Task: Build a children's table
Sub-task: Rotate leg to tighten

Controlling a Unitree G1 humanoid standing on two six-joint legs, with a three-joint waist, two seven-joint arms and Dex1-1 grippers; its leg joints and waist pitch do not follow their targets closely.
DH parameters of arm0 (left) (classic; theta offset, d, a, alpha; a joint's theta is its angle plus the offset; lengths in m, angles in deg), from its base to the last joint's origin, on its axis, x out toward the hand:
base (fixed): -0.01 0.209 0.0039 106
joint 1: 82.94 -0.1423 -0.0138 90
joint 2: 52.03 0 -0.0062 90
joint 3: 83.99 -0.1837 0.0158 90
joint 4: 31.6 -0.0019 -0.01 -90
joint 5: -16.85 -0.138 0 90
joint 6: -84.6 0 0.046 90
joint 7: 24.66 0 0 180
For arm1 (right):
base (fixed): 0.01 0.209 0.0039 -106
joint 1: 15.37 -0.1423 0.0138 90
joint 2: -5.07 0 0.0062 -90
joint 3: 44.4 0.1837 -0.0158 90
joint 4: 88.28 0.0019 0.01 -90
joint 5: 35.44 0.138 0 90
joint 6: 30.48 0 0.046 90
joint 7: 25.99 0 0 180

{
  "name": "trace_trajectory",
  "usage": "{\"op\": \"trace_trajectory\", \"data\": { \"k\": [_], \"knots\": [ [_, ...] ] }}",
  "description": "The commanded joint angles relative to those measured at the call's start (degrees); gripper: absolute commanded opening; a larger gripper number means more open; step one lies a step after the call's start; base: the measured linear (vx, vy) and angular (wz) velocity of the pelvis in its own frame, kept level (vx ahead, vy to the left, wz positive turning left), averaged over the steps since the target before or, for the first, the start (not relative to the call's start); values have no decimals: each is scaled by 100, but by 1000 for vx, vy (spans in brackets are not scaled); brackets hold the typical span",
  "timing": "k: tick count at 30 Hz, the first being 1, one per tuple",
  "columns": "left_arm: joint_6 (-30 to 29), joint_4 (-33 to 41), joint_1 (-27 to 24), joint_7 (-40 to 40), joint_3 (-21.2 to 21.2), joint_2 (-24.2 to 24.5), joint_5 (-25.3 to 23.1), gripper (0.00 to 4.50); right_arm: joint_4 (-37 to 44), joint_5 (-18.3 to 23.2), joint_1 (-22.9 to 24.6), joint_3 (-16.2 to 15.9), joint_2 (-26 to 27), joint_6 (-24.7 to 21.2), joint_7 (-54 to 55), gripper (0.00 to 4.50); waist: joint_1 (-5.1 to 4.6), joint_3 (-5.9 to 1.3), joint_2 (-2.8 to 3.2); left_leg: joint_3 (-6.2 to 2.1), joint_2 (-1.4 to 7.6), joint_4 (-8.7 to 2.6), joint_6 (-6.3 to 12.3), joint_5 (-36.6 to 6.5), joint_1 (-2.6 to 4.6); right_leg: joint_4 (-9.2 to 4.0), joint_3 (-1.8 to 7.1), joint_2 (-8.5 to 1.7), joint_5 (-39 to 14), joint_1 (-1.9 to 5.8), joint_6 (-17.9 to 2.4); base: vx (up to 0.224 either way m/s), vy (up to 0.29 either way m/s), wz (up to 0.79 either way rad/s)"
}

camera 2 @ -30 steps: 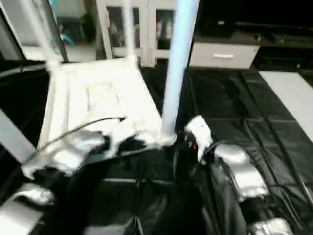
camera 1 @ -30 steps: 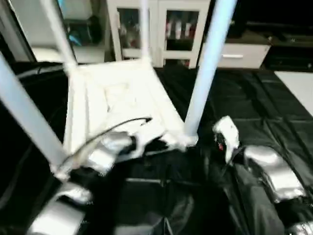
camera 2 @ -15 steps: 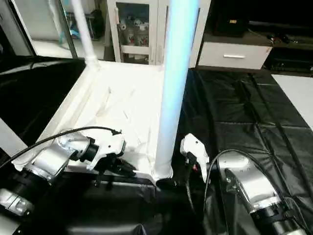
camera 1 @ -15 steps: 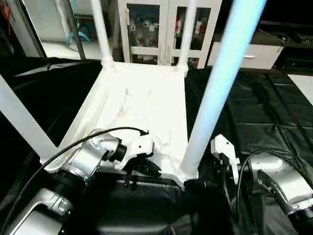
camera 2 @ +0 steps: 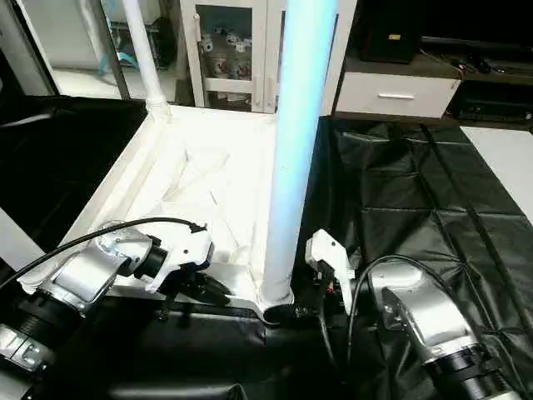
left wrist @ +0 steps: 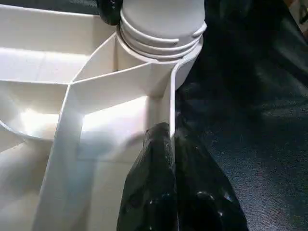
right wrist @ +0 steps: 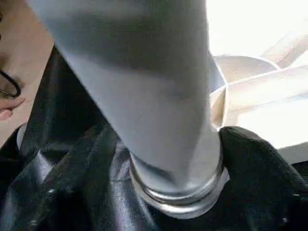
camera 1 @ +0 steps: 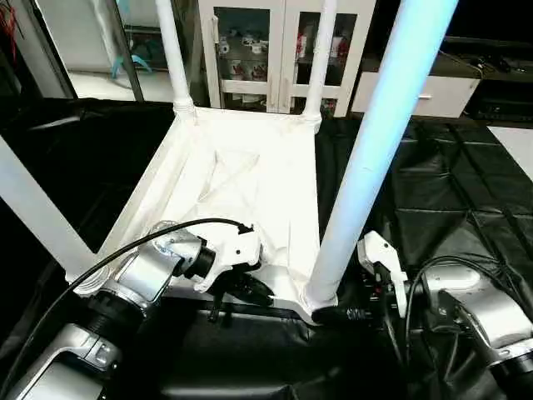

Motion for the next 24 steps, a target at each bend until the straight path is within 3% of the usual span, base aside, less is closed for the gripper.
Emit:
{"op": "trace_trajectory", "data": {
  "k": [1,6,10,18,22,23,24],
  "knots": [
    [-106,-81,-159,119,-442,-25,-184,0,43,158,-86,-43,74,-1,-46,331,-13,-257,-18,-100,282,-343,299,-895,58,-241,239,-317,-356,221,-1495,0,0,0],
    [-117,-75,-162,111,-442,-32,-197,0,2,120,-83,-79,136,21,-72,274,-5,-264,-32,-96,273,-329,325,-831,57,-234,238,-320,-312,227,-1499,0,0,0],
    [-134,-58,-174,107,-450,-25,-207,0,-8,79,-44,-97,135,24,-128,261,-7,-261,-30,-95,273,-325,335,-818,53,-229,239,-319,-283,227,-1510,0,0,0],
    [-54,-178,-169,-193,-380,-160,-272,0,-426,-204,-8,-31,357,224,403,252,-42,-221,-31,-106,262,-359,168,-1284,57,-314,246,-328,-1010,191,-1364,0,0,0],
    [-30,-538,-28,-945,-146,-462,-376,0,-1073,-524,-165,219,781,515,1460,251,-87,-142,-29,-141,238,-395,-58,-2012,113,-480,249,-357,-2497,108,-989,-40,-6,0],
    [-38,-841,117,-1545,18,-680,-470,0,-1512,-666,-324,447,1090,579,2278,249,-126,-120,-48,-176,217,-404,-132,-2255,130,-526,224,-363,-3018,102,-791,-82,-2,-9],
    [-38,-991,192,-1833,95,-789,-504,0,-1682,-681,-393,563,1249,577,2626,248,-231,-82,-50,-251,179,-395,-271,-2711,185,-649,114,-358,-3932,64,-388,-82,-2,-9]
  ]
}}
